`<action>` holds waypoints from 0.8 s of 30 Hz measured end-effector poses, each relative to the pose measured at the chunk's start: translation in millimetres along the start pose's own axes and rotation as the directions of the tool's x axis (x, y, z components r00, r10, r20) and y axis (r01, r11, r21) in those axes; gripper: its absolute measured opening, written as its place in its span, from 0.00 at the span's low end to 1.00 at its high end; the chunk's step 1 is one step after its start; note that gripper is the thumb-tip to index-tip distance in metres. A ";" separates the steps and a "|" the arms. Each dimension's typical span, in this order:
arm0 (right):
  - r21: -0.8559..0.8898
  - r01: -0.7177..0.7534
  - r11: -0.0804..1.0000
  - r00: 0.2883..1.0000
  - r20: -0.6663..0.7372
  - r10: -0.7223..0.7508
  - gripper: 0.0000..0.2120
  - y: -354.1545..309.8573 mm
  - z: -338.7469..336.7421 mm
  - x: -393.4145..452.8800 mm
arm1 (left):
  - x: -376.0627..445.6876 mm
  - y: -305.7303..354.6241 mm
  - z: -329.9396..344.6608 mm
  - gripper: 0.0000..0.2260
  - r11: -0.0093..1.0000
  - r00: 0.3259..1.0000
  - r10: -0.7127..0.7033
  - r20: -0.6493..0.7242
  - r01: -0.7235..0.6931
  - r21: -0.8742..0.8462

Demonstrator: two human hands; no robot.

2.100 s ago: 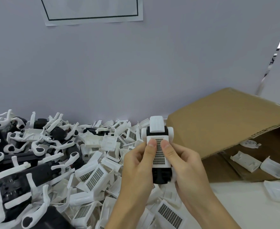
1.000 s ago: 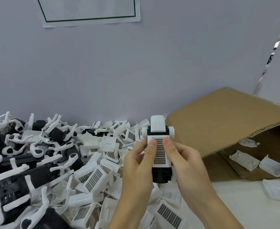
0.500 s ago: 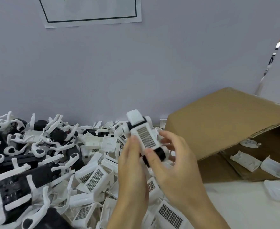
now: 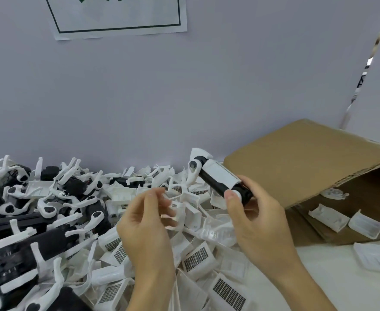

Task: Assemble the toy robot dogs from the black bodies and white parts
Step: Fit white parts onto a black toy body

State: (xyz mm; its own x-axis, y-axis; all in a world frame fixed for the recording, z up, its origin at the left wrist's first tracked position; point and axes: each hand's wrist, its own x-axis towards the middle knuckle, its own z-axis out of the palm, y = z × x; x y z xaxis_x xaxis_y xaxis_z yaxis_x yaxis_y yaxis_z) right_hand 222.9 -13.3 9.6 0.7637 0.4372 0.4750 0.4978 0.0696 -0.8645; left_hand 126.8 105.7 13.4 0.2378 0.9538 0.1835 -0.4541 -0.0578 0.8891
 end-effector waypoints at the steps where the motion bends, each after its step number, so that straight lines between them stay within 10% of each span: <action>1: 0.041 -0.015 0.999 0.999 0.032 0.014 0.07 -0.4 -1.9 1.0 | 2.9 0.9 -2.5 0.14 0.998 0.999 0.043 -0.028 -0.042 0.038; 8: 0.138 -0.177 0.974 0.952 0.276 0.134 0.19 0.6 -8.2 2.6 | -0.2 5.1 -3.0 0.17 0.994 0.955 -0.059 0.291 0.030 0.103; 17: 0.202 -0.166 0.965 0.961 0.251 0.113 0.10 -4.7 -4.6 -1.1 | -0.7 10.2 1.3 0.19 0.995 0.961 -0.098 0.259 0.103 -0.007; 24: -0.074 0.006 0.997 0.971 0.240 0.012 0.17 -11.8 -4.2 -0.8 | 1.2 8.5 2.2 0.16 0.989 0.952 -0.149 0.269 0.146 0.030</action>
State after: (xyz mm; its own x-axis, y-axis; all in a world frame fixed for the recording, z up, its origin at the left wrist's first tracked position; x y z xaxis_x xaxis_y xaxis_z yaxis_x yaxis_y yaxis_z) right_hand 218.1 -18.3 20.1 0.6486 0.6404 0.4113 0.5317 0.0055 -0.8469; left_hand 125.1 105.7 22.2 0.5247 0.8371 0.1548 -0.3887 0.0738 0.9184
